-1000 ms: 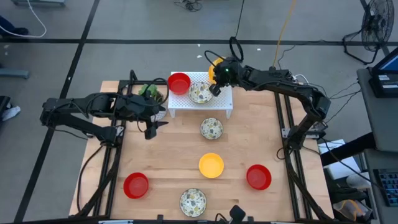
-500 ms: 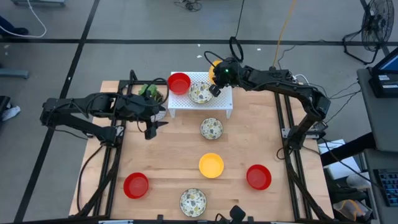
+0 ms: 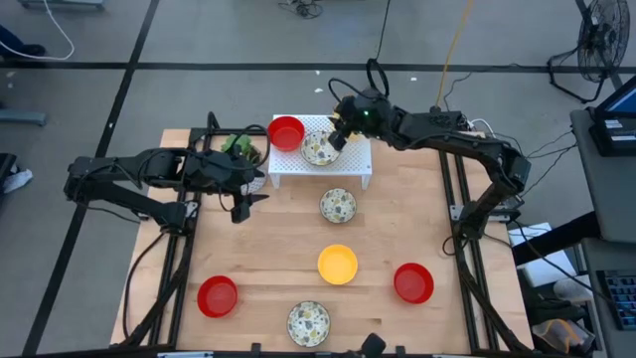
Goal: Pick & Place Mini bowls
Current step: Stack the yellow bowl on the yellow bowl on the shelf, then stack the white patterned bowl on the white patterned bowl on the shelf
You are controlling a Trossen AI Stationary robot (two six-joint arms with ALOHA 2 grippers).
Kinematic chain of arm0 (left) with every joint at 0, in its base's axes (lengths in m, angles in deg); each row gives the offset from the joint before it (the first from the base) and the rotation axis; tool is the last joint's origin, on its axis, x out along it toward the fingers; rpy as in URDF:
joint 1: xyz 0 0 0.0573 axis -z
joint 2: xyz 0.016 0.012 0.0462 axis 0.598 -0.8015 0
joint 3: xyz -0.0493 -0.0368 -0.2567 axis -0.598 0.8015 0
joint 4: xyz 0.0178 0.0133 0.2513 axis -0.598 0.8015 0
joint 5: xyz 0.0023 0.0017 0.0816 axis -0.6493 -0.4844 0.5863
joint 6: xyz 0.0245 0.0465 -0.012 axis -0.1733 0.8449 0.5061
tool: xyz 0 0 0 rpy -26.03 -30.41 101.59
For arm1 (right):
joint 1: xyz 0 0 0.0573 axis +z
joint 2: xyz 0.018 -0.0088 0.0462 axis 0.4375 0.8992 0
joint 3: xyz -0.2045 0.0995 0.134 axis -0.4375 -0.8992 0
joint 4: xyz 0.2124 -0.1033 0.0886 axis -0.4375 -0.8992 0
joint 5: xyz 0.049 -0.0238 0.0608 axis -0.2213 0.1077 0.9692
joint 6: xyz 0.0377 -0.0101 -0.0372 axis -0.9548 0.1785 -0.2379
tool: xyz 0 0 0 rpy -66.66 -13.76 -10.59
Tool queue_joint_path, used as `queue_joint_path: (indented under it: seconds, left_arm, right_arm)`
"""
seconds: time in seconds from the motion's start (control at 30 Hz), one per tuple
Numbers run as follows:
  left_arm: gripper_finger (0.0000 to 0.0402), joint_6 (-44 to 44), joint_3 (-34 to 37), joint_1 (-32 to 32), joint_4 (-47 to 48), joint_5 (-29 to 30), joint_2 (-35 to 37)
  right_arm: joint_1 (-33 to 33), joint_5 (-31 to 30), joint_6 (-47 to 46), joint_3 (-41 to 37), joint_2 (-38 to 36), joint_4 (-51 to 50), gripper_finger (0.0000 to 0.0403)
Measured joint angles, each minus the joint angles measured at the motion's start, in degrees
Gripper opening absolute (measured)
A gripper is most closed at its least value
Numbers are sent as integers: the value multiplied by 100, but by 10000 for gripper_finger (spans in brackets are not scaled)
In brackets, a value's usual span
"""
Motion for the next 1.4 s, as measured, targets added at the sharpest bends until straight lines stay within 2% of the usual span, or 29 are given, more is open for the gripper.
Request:
queue_joint_path:
  seconds: [0.17, 0.5, 1.0, 1.23, 1.4]
  left_arm:
    - [269, -36, 0, 0, 46, -6, 1]
    - [269, -161, 0, 1, 204, -10, 1]
    - [269, -218, 0, 2, 347, -9, 2]
    - [269, -447, 0, 4, 476, -27, 1]
    - [269, -470, 240, 13, 380, -431, 1]
  right_arm:
    - [29, -179, 144, 2, 107, 575, 104]
    - [-183, -178, -178, -8, 539, 632, 81]
    - [15, -143, -178, -4, 273, 761, 77]
    - [653, -131, -166, -3, -232, -705, 77]
    - [1299, -141, -196, -2, -523, -1479, 77]
